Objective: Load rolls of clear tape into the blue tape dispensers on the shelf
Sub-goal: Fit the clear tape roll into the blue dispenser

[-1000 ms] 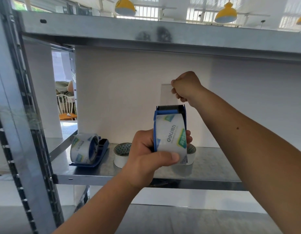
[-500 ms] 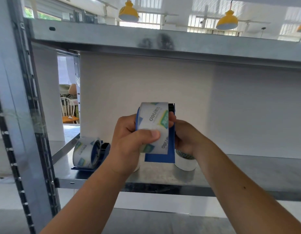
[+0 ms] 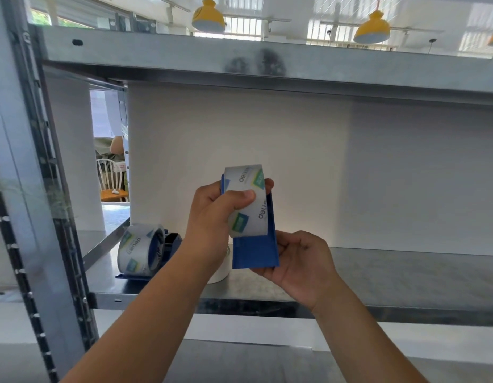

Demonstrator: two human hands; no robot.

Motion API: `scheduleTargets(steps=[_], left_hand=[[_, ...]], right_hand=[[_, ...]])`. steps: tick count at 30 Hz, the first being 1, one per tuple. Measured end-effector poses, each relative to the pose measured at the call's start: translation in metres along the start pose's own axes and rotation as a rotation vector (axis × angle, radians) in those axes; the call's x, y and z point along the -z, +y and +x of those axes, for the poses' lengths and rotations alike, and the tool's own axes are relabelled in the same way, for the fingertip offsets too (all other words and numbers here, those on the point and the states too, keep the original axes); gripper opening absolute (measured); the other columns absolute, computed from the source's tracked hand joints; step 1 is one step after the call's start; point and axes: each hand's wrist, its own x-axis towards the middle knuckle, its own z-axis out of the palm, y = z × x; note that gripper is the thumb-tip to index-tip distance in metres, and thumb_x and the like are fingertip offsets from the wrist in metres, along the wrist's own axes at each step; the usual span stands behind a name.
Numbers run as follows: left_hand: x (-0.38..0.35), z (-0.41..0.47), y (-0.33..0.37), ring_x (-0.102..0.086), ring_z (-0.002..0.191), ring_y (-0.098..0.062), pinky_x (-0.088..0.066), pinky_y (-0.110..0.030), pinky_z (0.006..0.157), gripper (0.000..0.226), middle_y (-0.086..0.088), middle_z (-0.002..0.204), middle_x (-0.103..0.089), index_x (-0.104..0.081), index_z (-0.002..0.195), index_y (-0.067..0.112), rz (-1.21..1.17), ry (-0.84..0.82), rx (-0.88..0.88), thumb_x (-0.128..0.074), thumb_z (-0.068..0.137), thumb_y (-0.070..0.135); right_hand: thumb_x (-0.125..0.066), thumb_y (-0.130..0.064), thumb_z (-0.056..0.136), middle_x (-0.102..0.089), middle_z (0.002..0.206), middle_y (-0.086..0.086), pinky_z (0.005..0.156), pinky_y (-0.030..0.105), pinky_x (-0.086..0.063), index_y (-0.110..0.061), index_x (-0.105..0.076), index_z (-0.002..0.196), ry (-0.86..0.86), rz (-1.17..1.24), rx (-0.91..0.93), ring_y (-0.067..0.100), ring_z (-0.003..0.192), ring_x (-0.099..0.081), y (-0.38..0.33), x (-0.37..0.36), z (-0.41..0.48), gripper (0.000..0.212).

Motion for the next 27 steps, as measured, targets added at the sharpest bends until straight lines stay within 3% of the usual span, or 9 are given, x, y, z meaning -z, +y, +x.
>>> scheduleTargets(steps=[4, 7, 11, 14, 16, 18, 20, 23, 27], left_hand=[[-0.001, 0.002, -0.017, -0.078, 0.088, -0.02, -0.064, -0.032, 0.076, 0.028, -0.006, 0.102, -0.083, -0.085, 0.094, 0.018, 0.018, -0.022, 0.107, -0.061, 0.079, 0.017], [0.0, -0.003, -0.035, -0.077, 0.099, -0.024, -0.063, -0.035, 0.088, 0.031, -0.008, 0.11, -0.081, -0.081, 0.105, 0.013, 0.053, -0.053, 0.169, -0.062, 0.08, 0.016], [-0.003, -0.002, -0.055, -0.077, 0.095, -0.028, -0.062, -0.031, 0.08, 0.034, -0.019, 0.106, -0.08, -0.08, 0.107, 0.007, 0.153, -0.068, 0.231, -0.064, 0.08, 0.02], [-0.005, 0.001, -0.071, -0.077, 0.096, -0.035, -0.063, -0.039, 0.084, 0.037, -0.022, 0.105, -0.079, -0.078, 0.108, 0.006, 0.207, -0.033, 0.324, -0.067, 0.079, 0.025], [-0.002, 0.001, -0.08, -0.077, 0.093, -0.035, -0.063, -0.04, 0.084, 0.027, -0.02, 0.102, -0.08, -0.078, 0.106, 0.008, 0.22, 0.012, 0.372, -0.069, 0.085, 0.022], [0.001, 0.0, -0.09, -0.077, 0.086, -0.026, -0.062, -0.033, 0.075, 0.014, -0.016, 0.097, -0.081, -0.076, 0.103, 0.011, 0.266, -0.004, 0.388, -0.064, 0.096, 0.013], [0.002, -0.001, -0.099, -0.076, 0.08, -0.02, -0.06, -0.027, 0.069, 0.015, -0.011, 0.092, -0.079, -0.073, 0.101, 0.014, 0.286, -0.005, 0.403, -0.06, 0.099, 0.009], [0.002, -0.004, -0.106, -0.074, 0.084, -0.024, -0.062, -0.032, 0.075, 0.017, -0.01, 0.093, -0.078, -0.073, 0.099, 0.019, 0.278, 0.059, 0.431, -0.059, 0.099, 0.009], [0.006, -0.008, -0.109, -0.073, 0.09, -0.027, -0.059, -0.041, 0.084, 0.018, -0.014, 0.098, -0.077, -0.073, 0.101, 0.018, 0.261, 0.07, 0.443, -0.058, 0.099, 0.01]], right_hand=[[-0.058, -0.013, 0.093, -0.072, 0.121, 0.03, 0.088, 0.052, -0.063, 0.006, -0.067, 0.125, -0.022, -0.035, 0.013, 0.042, 0.103, -0.074, 0.003, -0.005, -0.013, 0.038], [-0.059, -0.007, 0.092, -0.073, 0.117, 0.032, 0.082, 0.05, -0.064, 0.01, -0.067, 0.121, 0.029, 0.027, -0.008, 0.043, 0.106, -0.073, -0.003, -0.009, -0.016, 0.035], [-0.054, -0.003, 0.093, -0.07, 0.122, 0.034, 0.088, 0.057, -0.06, 0.012, -0.067, 0.123, 0.07, 0.105, -0.066, 0.046, 0.114, -0.07, -0.003, -0.003, -0.015, 0.035], [-0.053, 0.002, 0.091, -0.072, 0.114, 0.035, 0.085, 0.057, -0.062, 0.013, -0.066, 0.119, 0.119, 0.15, -0.065, 0.049, 0.109, -0.071, 0.002, 0.004, -0.013, 0.033], [-0.05, 0.007, 0.09, -0.072, 0.114, 0.037, 0.081, 0.057, -0.063, 0.013, -0.061, 0.123, 0.149, 0.156, -0.062, 0.05, 0.108, -0.071, 0.006, 0.01, -0.009, 0.036], [-0.043, 0.011, 0.09, -0.07, 0.117, 0.037, 0.08, 0.057, -0.063, 0.012, -0.058, 0.127, 0.165, 0.136, -0.071, 0.049, 0.11, -0.07, 0.012, 0.017, -0.001, 0.04], [-0.04, 0.013, 0.092, -0.069, 0.118, 0.035, 0.081, 0.055, -0.064, 0.011, -0.057, 0.127, 0.19, 0.101, -0.085, 0.047, 0.111, -0.068, 0.015, 0.024, 0.006, 0.039], [-0.04, 0.008, 0.095, -0.069, 0.12, 0.033, 0.08, 0.049, -0.066, 0.009, -0.058, 0.131, 0.188, -0.006, -0.127, 0.044, 0.111, -0.069, 0.014, 0.028, 0.013, 0.04], [-0.04, -0.006, 0.1, -0.071, 0.108, 0.026, 0.072, 0.044, -0.066, -0.004, -0.06, 0.131, 0.231, -0.454, -0.187, 0.037, 0.089, -0.075, 0.008, 0.021, 0.01, 0.036]])
